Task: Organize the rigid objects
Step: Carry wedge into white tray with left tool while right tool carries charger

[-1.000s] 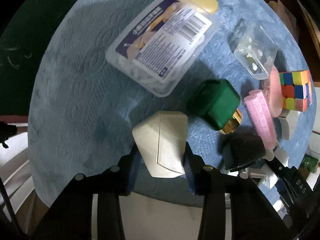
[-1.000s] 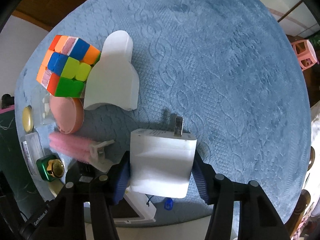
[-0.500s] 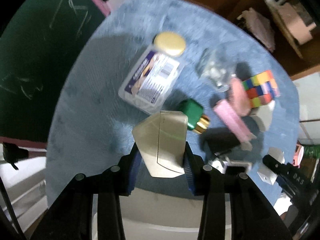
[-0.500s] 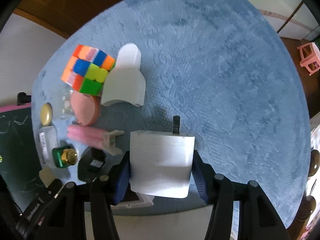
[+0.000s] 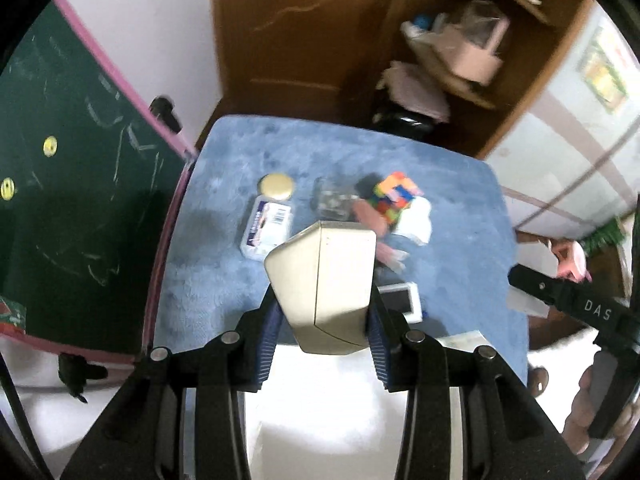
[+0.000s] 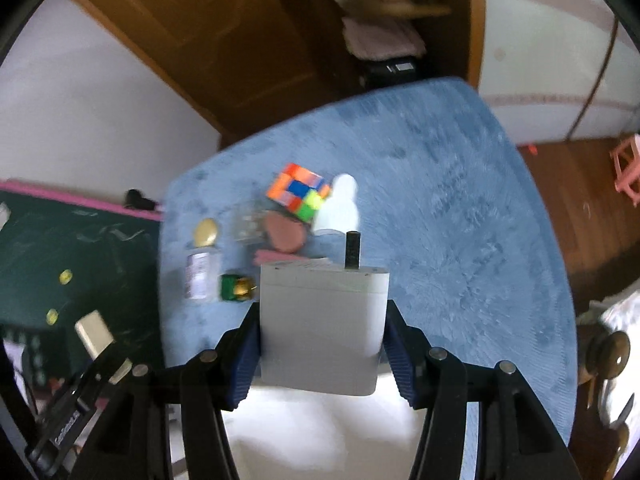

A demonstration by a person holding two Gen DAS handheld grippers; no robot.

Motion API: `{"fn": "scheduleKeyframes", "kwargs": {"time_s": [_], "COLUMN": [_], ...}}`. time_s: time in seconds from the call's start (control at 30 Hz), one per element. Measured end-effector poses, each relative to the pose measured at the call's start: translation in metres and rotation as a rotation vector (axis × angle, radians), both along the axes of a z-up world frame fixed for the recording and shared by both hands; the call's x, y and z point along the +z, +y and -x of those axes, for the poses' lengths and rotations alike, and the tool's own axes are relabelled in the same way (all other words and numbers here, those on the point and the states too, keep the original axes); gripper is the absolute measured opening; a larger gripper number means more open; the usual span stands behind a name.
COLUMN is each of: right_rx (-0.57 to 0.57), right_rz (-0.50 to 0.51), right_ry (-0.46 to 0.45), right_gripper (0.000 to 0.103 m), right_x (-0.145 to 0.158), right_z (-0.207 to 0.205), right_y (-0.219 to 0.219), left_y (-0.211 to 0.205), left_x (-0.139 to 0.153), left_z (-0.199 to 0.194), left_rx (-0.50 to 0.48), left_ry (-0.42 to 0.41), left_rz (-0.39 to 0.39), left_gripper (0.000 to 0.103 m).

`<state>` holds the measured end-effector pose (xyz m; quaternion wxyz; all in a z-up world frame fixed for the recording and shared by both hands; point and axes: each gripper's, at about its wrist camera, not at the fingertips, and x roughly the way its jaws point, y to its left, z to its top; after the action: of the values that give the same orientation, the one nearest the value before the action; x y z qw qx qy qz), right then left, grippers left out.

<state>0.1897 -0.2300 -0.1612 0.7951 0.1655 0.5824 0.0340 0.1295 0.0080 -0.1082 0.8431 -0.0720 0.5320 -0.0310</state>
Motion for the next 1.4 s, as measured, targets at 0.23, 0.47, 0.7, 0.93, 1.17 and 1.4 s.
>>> {"fn": "scheduleKeyframes", "kwargs": {"time_s": [0.23,0.47,0.7,0.93,1.17,1.4], "right_rx": [0.079,0.125,0.103,0.104,0.141,0.182], "right_rz": [0.018,0.097,0.163,0.231,0.276,0.321], "right_ry": [-0.080,-0.007,0.140,0.211,0.235,0.242], "right_gripper": [0.057,0.057,0.057,0.057,0.057,0.057], "right_x": [0.046,0.006,-0.077,-0.129,-0.150,-0.161], "right_z": [0.072,0.119,0.136,0.133,0.129,0.125], "right_y": [0.014,0.031,0.034,0.032,0.036,0.039], "left_y": [-0.013,-0.028,-0.045,-0.059,-0.063,-0.063], "left_x": [-0.006,-0.064,-0.123,-0.163,-0.185,-0.192], "left_z": [0.050,0.077,0.085,0.083,0.080,0.077], "left_rx": [-0.170,-0.295,-0.378,-0.420,-0.423,-0.408], "left_ry": [-0.007,0.049,0.096,0.134,0.167,0.183], "left_rz": [-0.013,-0.018,-0.065,-0.130,-0.158,-0.171], "left_gripper": [0.043,0.043,0.043,0.043,0.043,0.043]}}
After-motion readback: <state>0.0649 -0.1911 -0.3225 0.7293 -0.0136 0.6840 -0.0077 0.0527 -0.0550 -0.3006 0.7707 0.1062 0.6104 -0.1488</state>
